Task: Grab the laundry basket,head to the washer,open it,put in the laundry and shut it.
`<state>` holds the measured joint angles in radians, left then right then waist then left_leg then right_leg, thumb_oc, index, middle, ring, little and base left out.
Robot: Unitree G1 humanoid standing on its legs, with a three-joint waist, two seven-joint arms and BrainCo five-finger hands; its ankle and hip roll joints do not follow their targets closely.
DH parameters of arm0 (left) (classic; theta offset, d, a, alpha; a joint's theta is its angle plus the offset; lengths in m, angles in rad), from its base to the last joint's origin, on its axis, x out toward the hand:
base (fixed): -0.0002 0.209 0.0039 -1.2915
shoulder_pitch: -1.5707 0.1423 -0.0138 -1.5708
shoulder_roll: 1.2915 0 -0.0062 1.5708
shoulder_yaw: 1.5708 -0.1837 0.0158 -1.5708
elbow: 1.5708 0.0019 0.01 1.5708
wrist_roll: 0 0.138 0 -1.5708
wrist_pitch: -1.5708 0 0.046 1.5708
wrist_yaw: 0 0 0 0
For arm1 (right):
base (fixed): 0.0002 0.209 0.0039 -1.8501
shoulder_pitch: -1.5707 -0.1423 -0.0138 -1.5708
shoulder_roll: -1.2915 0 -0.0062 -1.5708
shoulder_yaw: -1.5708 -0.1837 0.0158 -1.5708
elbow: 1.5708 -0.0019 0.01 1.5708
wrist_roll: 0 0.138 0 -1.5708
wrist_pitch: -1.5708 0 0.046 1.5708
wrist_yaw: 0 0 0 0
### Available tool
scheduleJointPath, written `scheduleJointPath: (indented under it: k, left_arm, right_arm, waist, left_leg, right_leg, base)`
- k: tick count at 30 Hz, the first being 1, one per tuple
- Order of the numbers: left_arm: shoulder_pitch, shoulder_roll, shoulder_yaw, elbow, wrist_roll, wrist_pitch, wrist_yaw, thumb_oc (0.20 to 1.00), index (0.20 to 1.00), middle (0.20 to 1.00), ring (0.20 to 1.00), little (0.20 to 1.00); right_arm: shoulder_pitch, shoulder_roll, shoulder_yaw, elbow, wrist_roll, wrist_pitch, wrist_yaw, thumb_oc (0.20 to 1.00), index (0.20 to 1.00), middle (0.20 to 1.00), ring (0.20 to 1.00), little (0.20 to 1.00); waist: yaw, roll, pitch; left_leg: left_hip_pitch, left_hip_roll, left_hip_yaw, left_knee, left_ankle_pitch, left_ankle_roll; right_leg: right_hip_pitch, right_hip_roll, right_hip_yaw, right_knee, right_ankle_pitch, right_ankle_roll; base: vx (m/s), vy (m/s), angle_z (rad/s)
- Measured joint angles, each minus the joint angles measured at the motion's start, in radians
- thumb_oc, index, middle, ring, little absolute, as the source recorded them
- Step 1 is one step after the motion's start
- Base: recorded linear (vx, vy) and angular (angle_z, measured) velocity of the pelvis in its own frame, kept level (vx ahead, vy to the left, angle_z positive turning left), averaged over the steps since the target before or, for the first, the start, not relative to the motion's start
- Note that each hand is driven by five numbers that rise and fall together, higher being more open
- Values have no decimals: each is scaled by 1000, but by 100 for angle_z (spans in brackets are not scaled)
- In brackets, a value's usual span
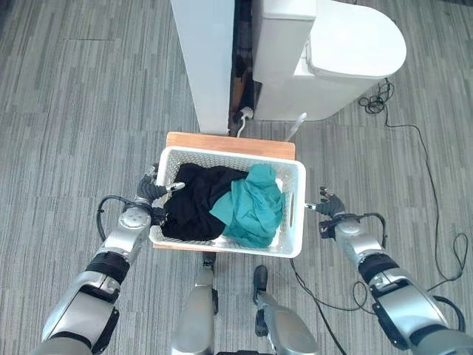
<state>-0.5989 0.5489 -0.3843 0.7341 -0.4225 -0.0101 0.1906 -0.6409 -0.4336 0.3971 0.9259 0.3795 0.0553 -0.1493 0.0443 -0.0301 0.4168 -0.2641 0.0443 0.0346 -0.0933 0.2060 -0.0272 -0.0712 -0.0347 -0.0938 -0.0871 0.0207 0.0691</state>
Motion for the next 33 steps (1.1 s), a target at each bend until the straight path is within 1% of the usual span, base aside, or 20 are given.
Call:
scheduleJointPath:
  k: [1, 2, 3, 4, 6, 8, 12, 15, 19, 21, 22, 24, 26, 27, 28, 33]
  left_arm:
    - [-11, -3, -14, 15, 1, 8, 0, 1000, 1000, 1000, 1000, 1000]
    - [-10, -3, -14, 15, 1, 11, 0, 1000, 1000, 1000, 1000, 1000]
    - [-19, -6, -30, 42, 3, 10, -2, 1000, 1000, 1000, 1000, 1000]
    - [-57, -11, -38, 133, 11, 18, 1, 1000, 1000, 1000, 1000, 1000]
    - [-92, -14, -68, 216, 20, 35, -9, 1000, 1000, 1000, 1000, 1000]
    - [-134, -33, -75, 308, 42, 35, -12, 1000, 1000, 1000, 1000, 1000]
    - [-209, -45, -97, 429, 50, 36, -12, 1000, 1000, 1000, 1000, 1000]
    - [-213, -43, -98, 442, 50, 36, -11, 1000, 1000, 1000, 1000, 1000]
    - [-212, -33, -96, 464, 72, 37, -11, 1000, 1000, 1000, 1000, 1000]
    - [-204, -29, -88, 462, 78, 36, -13, 1000, 1000, 1000, 1000, 1000]
    - [-191, -23, -89, 456, 79, 35, -17, 1000, 1000, 1000, 1000, 1000]
    - [-160, -1, -90, 458, 79, 38, -19, 1000, 1000, 1000, 1000, 1000]
    - [-154, 1, -89, 453, 79, 36, -19, 1000, 1000, 1000, 1000, 1000]
    - [-153, 1, -89, 442, 79, 35, -19, 1000, 1000, 1000, 1000, 1000]
    - [-152, -4, -89, 426, 80, 35, -19, 1000, 1000, 1000, 1000, 1000]
    - [-149, -32, -93, 403, 80, 35, -24, 1000, 1000, 1000, 1000, 1000]
  right_arm:
    - [-3, 2, 2, -3, 1, 0, 0, 1000, 1000, 1000, 1000, 1000]
    - [-3, 2, 2, -3, 1, 0, 0, 1000, 1000, 1000, 1000, 1000]
    - [-10, 5, 23, -3, 3, 5, -2, 1000, 1000, 1000, 1000, 1000]
    - [-37, 1, 48, 1, 10, 12, -3, 1000, 1000, 1000, 1000, 1000]
    - [-61, -1, 71, 7, 12, 13, -1, 1000, 1000, 1000, 1000, 1000]
    - [-87, 6, 78, 26, 20, 15, -2, 1000, 1000, 1000, 1000, 1000]
    - [-118, 5, 108, 24, 40, 17, -7, 1000, 1000, 1000, 1000, 1000]
    - [-110, -8, 113, -23, 40, 18, -14, 1000, 1000, 1000, 1000, 1000]
    - [-60, -48, 111, -139, 39, 16, -13, 1000, 1000, 1000, 1000, 1000]
    - [-12, -80, 87, -187, 37, 17, 5, 1000, 1000, 1000, 1000, 1000]
    - [31, -98, 43, -240, 36, 14, 24, 1000, 1000, 1000, 1000, 1000]
    - [86, -111, 12, -264, 33, 8, 28, 1000, 1000, 1000, 1000, 1000]
    - [129, -119, -19, -288, 27, 4, 35, 1000, 1000, 1000, 1000, 1000]
    - [148, -121, -28, -284, 27, 4, 38, 1000, 1000, 1000, 1000, 1000]
    - [178, -121, -61, -283, 27, -1, 43, 1000, 1000, 1000, 1000, 1000]
    - [188, -120, -61, -279, 27, -2, 42, 1000, 1000, 1000, 1000, 1000]
  waist:
    - [-1, 13, 7]
    - [-1, 15, 8]
    - [-1, 15, 9]
    - [-5, 16, 9]
    - [-7, 16, 9]
    - [-7, 16, 9]
    - [-10, 16, 9]
    - [-14, 15, 8]
    - [-24, 7, 4]
    - [-29, -4, 3]
    - [-28, -13, 4]
    - [-40, -46, -8]
    - [-48, -64, -19]
    - [-58, -74, -25]
    - [-58, -76, -27]
    - [-65, -78, -28]
  left_leg:
    - [0, -1, 0, 0, 0, 0]
    - [0, -1, 1, 0, 0, 0]
    - [-1, -1, 1, 0, 0, 0]
    - [-1, 1, 3, 0, 0, 0]
    - [-3, 2, 4, 0, 0, 0]
    - [-3, 2, 4, 0, 0, 0]
    - [-3, 3, 4, 0, 0, 0]
    - [-3, 2, 5, 0, -1, 0]
    - [0, 2, 12, 0, -3, 2]
    - [10, 4, 27, 0, -6, 6]
    - [21, 5, 33, 0, -11, 12]
    - [54, 8, 61, 0, -24, 7]
    - [55, 10, 67, 0, -30, 3]
    - [54, 12, 70, 0, -30, 3]
    - [57, 12, 72, 0, -30, 3]
    - [58, 16, 83, 0, -30, 3]
  right_leg:
    - [0, -2, 0, 0, 1, 0]
    - [0, -2, 0, 0, 1, 0]
    - [-1, -2, 1, 0, 1, 0]
    - [-3, 0, 2, 0, 1, 0]
    - [-6, 1, 3, 0, 1, 0]
    - [-6, 2, 3, 0, 1, 0]
    - [-6, 2, 3, 0, 1, 0]
    - [-7, 1, 4, 0, 1, 0]
    - [-6, 0, 8, 1, 3, 0]
    - [-6, -1, 19, 1, 6, 1]
    - [2, -3, 30, 1, 7, 1]
    - [22, -4, 37, 0, 10, 7]
    - [21, -4, 42, 0, 10, 7]
    - [19, -3, 44, 0, 12, 7]
    - [20, -3, 46, 0, 12, 7]
    - [17, -2, 57, 0, 18, 4]
  base:
    - [6, 44, -1]
    - [4, 50, -1]
    - [0, 40, -4]
    - [1, 23, -4]
    - [0, 9, -2]
    - [0, 0, 0]
    - [0, 0, 0]
    - [0, 0, 0]
    - [25, 20, -3]
    - [39, 34, -13]
    - [24, 27, -30]
    - [24, 31, -38]
    - [16, 18, -17]
    - [21, 18, -6]
    - [17, 10, -9]
    - [5, 5, -8]
